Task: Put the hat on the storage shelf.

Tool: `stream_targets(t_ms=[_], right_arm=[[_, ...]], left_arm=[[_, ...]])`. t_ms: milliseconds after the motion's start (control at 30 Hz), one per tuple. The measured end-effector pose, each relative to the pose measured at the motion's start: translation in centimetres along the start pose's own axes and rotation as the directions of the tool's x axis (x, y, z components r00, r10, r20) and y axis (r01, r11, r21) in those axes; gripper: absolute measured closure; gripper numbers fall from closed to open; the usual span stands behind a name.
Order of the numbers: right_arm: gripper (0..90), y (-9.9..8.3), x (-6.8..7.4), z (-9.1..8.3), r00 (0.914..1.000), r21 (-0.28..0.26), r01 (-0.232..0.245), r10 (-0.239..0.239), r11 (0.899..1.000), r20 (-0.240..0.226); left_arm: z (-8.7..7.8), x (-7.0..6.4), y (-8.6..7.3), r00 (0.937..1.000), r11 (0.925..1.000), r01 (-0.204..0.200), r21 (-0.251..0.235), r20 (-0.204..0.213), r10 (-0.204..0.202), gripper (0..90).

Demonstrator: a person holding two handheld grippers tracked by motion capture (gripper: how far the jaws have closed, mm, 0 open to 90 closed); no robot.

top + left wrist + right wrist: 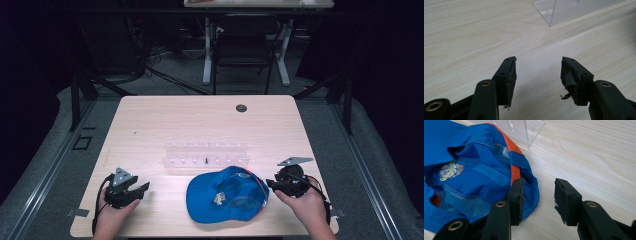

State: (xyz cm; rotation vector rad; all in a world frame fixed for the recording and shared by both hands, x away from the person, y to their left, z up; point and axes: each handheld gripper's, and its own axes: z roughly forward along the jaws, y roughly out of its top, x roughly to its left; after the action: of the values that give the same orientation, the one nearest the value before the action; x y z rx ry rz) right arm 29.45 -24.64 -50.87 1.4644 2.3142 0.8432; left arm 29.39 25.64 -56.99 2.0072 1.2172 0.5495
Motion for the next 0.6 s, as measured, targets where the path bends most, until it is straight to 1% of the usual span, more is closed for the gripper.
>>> stream_targets(t_ms=[67, 133, 167, 200, 300, 333, 467, 500, 567, 600], right_arm=[[59.8, 0.2, 0.2, 0.1, 0.9999, 0.011, 0.001, -0.001, 1.000, -0.011], [61.1, 0.3, 0.3, 0.2, 0.9999, 0.019, 0.008, -0.008, 1.000, -0.012], [63.8, 0.5, 0.4, 0.4, 0.9997, 0.029, 0.023, -0.023, 0.999, 0.001], [65.2, 0.5, 0.5, 0.6, 0.9997, 0.031, 0.024, -0.025, 0.999, 0.008], [67.2, 0.5, 0.4, 0.9, 0.9996, 0.041, 0.028, -0.028, 0.999, 0.006], [68.0, 0.5, 0.3, 1.2, 0.9993, 0.062, 0.036, -0.036, 0.997, 0.010], [67.8, 0.5, 0.2, 1.7, 0.9993, 0.074, 0.037, -0.038, 0.997, 0.007], [67.2, 0.5, 0.2, 1.9, 0.9989, 0.085, 0.045, -0.046, 0.995, 0.003], [66.6, 0.4, 0.2, 2.0, 0.9991, 0.084, 0.043, -0.043, 0.996, 0.003], [66.3, 0.4, 0.3, 2.1, 0.9990, 0.092, 0.044, -0.044, 0.995, -0.005]], left_arm=[[0.0, 0.0, 0.0, 1.0000, 1.0000, 0.001, -0.001, 0.000, -0.001, 46.6], [0.0, 0.0, 0.0, 1.0000, 1.0000, 0.000, -0.001, -0.001, 0.000, 46.5], [0.0, 0.0, 0.0, 1.0000, 1.0000, 0.001, 0.001, -0.002, -0.001, 46.5], [0.0, 0.0, 0.0, 1.0000, 1.0000, -0.001, 0.000, 0.000, 0.001, 46.6], [0.0, -0.1, 0.0, 1.0000, 1.0000, -0.001, 0.000, 0.000, 0.001, 46.6], [0.0, 0.0, 0.0, 1.0000, 1.0000, -0.001, 0.000, 0.000, 0.001, 46.6], [0.0, 0.0, 0.0, 1.0000, 1.0000, -0.001, 0.002, -0.001, 0.001, 46.6], [0.0, 0.0, 0.0, 1.0000, 1.0000, -0.001, 0.000, 0.000, 0.001, 46.6], [0.0, 0.0, 0.0, 1.0000, 1.0000, -0.002, 0.000, -0.001, 0.002, 46.6], [0.0, 0.0, 0.0, 1.0000, 1.0000, -0.002, 0.000, -0.002, 0.002, 46.6]])
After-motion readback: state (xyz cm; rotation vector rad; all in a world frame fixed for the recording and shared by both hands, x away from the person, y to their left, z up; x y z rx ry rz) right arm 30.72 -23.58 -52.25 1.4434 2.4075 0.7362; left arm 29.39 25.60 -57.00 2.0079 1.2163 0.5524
